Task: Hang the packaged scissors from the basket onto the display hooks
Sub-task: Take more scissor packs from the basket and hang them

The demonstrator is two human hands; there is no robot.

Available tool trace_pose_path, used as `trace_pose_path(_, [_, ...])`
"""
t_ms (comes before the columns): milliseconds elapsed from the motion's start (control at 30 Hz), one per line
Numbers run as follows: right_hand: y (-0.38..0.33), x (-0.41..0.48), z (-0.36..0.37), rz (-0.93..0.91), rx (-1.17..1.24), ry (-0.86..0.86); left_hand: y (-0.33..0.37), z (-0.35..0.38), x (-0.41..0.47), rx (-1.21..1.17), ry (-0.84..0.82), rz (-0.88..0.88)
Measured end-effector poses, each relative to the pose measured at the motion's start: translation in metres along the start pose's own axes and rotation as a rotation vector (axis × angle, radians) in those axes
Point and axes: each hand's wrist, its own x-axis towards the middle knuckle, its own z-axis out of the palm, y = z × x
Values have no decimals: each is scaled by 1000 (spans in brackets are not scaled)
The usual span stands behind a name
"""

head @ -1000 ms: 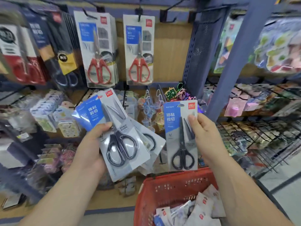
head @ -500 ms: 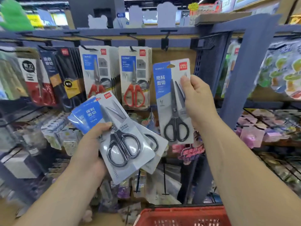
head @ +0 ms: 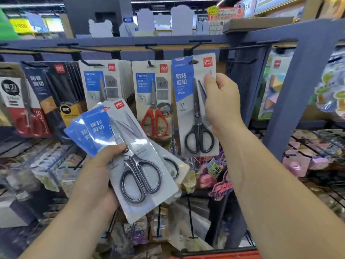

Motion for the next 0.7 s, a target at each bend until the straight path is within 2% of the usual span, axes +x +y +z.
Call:
trace_pose_path(100, [7,1,0,19,-23,35,-1,-2,2,17,9,-18])
trace_pose_path(300, [20,19,12,94,-65,-15,-6,-9,5,5,12,-9])
trace_pose_path(500, [34,53,25,198,-227,-51,-18,-18,-1,28,33,-30])
trace_pose_path(700, [36,52,29,293,-215,-25,-19,-17,-7,15,11,-46])
